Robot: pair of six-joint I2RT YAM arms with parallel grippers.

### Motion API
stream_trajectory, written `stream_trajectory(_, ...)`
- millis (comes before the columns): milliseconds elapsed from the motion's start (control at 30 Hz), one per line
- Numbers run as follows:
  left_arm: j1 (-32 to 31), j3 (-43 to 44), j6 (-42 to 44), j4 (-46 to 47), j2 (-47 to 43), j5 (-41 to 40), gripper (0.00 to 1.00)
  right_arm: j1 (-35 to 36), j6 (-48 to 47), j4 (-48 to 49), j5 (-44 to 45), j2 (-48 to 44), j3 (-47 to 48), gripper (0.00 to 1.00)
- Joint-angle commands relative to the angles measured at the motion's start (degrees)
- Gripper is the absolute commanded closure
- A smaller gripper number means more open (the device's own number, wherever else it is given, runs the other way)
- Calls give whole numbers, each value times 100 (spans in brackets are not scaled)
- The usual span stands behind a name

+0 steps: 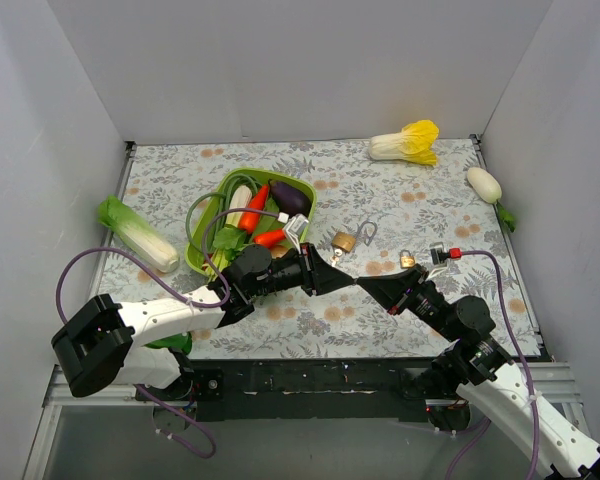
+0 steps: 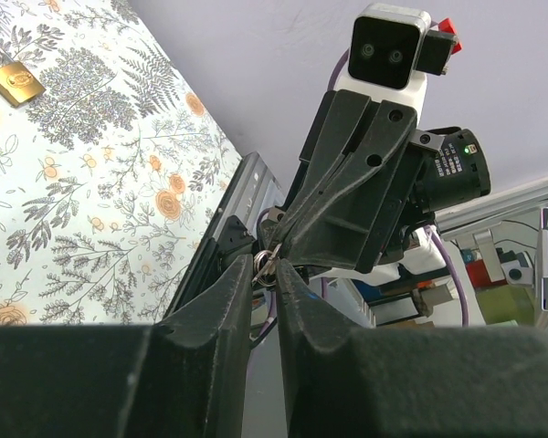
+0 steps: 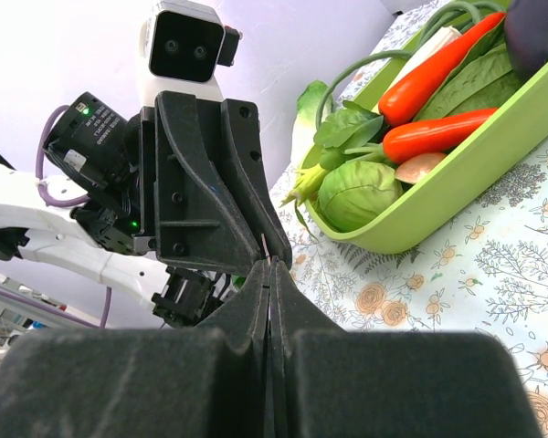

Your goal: Unlock with the key

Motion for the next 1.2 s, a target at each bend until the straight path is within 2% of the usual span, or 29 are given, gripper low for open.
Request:
stream_trajectory(0,-39,108,18,135,-160,-61,84,28,-106,13,123,-25,264,99)
stream_trajectory(333,-39,-33,-87,468,-186,-219,81,19,-97,31,0,1,255,99)
stream_trajectory(500,-48,-33,-113,548,-134,-149,88,19,-97,14,0,1,255,99)
stream_trajectory(667,-48,-129,-78,522,-256,-210,100,11,-124,-101,0,-60,237,99)
stream_trajectory(833,-39,-218,124,399,-441,-132,100,19,-229,-460,-35,-113,308,99)
stream_trajectory(967,-48,-112,370,-163,-511,-43,100,19,-326,-663,-44,-192,369,99)
stream_trajectory(1067,-39,-182,467,-138,-564,106,100,19,-335,-742,-96,-219,378,99)
stream_trajectory(1167,-48,-261,554,-59,-617,281,100,11,-378,-856,-149,-219,457,91)
